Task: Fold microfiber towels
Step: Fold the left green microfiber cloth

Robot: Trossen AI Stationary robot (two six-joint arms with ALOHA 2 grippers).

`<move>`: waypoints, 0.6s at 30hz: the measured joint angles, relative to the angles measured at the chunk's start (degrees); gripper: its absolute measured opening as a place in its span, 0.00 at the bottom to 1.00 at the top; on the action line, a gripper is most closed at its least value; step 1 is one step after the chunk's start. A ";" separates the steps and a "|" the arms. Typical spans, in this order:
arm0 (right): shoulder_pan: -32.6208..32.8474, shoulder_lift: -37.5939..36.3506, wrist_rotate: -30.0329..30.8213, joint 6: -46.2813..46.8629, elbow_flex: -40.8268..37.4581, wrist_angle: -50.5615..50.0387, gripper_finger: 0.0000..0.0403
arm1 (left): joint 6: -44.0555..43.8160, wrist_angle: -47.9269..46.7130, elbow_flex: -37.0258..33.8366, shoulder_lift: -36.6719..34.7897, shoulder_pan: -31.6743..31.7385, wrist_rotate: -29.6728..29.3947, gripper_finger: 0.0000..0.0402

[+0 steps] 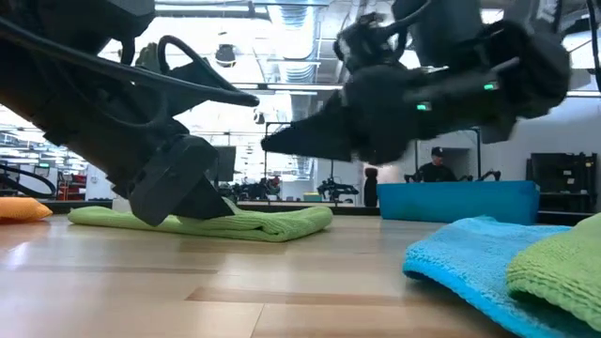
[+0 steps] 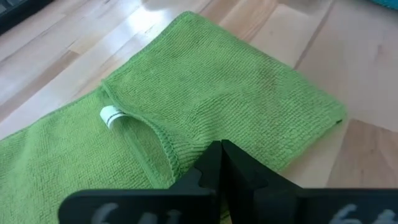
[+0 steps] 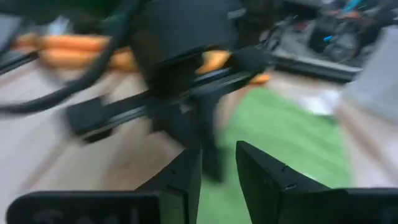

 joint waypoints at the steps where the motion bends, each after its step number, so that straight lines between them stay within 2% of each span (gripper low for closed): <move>1: -0.80 0.02 -0.06 0.19 0.02 0.93 0.31 | 0.00 0.00 0.00 0.00 -0.02 0.02 0.00; 5: -3.80 2.83 -2.68 2.21 0.84 1.14 0.31 | 0.02 0.00 0.00 0.00 -0.02 0.04 0.00; 11: -6.53 10.54 -1.95 4.93 2.80 1.14 0.31 | 0.35 -0.31 0.70 -0.02 -0.07 0.22 0.00; 15: -8.16 11.23 -2.45 8.12 3.04 1.62 0.31 | 2.05 -0.68 2.57 -0.03 -0.46 0.31 0.00; 18: -8.78 11.23 -2.77 8.41 3.04 1.05 0.31 | 3.23 -0.93 5.19 -0.83 -0.71 -2.70 0.00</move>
